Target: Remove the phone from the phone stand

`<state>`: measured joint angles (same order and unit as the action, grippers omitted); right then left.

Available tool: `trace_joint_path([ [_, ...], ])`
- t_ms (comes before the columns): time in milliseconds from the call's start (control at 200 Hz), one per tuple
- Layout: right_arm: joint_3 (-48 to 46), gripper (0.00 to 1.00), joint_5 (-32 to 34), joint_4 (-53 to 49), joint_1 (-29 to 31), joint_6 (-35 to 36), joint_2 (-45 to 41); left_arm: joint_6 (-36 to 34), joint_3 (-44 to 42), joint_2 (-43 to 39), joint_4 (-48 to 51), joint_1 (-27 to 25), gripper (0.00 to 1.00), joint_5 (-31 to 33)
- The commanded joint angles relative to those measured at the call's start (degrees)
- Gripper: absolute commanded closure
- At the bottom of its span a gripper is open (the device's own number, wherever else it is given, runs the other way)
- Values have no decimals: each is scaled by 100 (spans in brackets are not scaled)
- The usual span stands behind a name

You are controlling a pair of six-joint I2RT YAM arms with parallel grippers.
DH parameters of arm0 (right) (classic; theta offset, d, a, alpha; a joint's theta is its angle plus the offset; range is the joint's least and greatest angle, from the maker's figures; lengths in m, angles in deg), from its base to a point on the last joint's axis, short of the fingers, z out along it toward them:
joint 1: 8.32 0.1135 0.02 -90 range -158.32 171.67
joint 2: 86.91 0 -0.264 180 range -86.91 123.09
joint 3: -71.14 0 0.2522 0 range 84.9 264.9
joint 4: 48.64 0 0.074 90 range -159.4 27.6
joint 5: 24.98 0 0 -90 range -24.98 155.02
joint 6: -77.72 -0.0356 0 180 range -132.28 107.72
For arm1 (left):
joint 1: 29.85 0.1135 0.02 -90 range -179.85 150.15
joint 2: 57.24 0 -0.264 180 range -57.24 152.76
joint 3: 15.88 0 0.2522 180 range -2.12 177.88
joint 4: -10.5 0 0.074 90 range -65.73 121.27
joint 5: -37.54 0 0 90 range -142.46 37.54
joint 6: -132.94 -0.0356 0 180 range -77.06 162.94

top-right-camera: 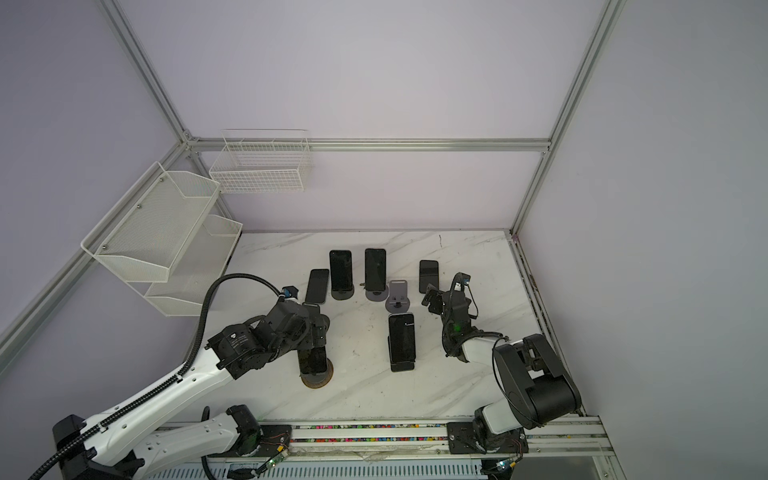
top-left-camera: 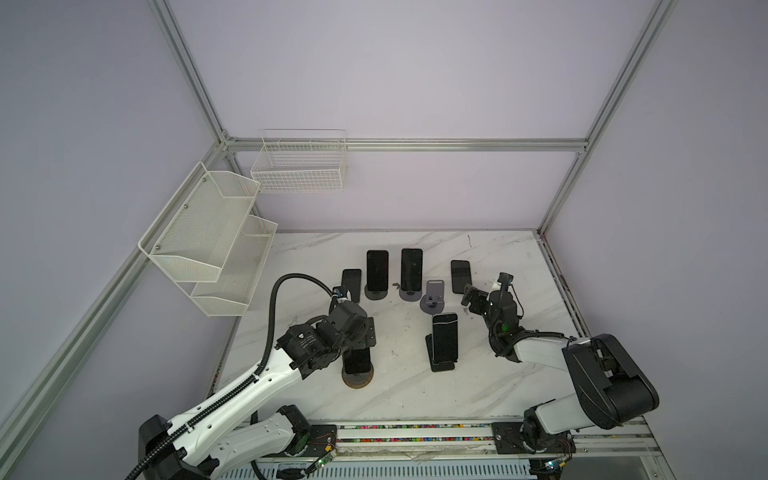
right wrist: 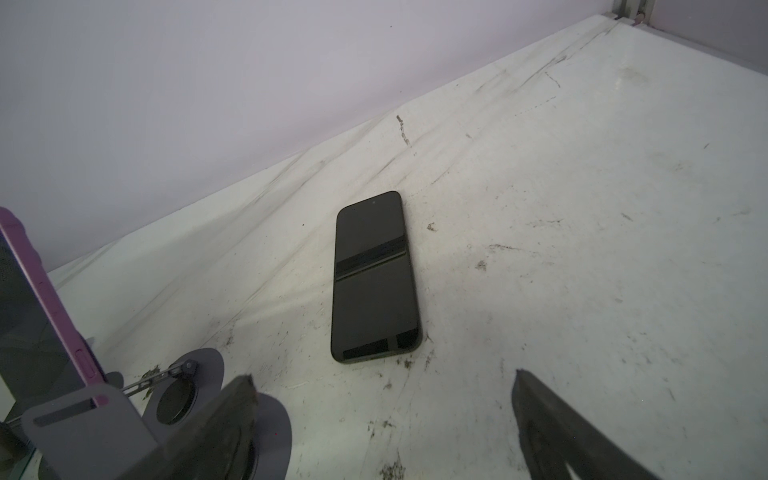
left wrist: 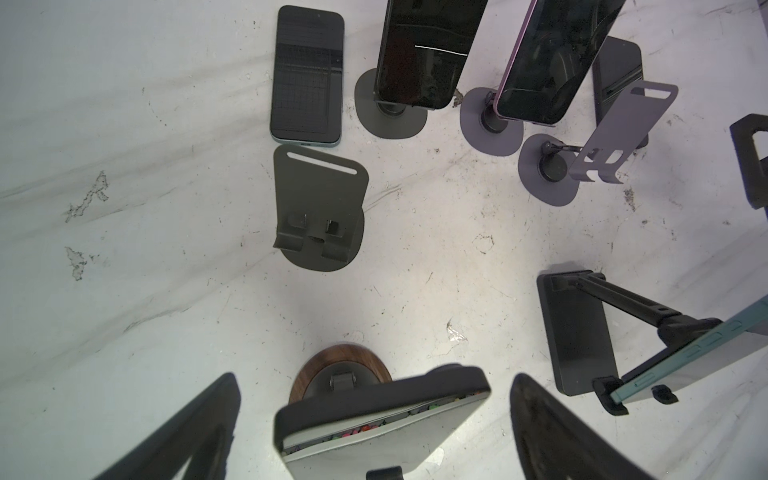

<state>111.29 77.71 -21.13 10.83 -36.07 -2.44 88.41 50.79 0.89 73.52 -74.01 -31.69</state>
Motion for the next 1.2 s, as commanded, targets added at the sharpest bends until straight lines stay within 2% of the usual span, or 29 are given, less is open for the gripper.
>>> trace_joint_path([
  [0, 100, 3, 67, -15, 26, -73, 48, 219, 75, 76, 97, -90, 0, 226],
  [85, 104, 3, 67, -18, 25, -73, 46, 361, 62, 175, 143, -187, 0, 218],
  [355, 104, 3, 60, -11, 24, -73, 53, 888, 222, 661, 604, -714, 4, 941],
  [780, 116, 3, 33, -19, 23, -73, 61, 872, 503, 996, 818, -770, 36, 1128],
  [1190, 134, 3, 59, -45, 24, -74, 77, 515, 1170, 1101, 1070, -769, 37, 1085],
])
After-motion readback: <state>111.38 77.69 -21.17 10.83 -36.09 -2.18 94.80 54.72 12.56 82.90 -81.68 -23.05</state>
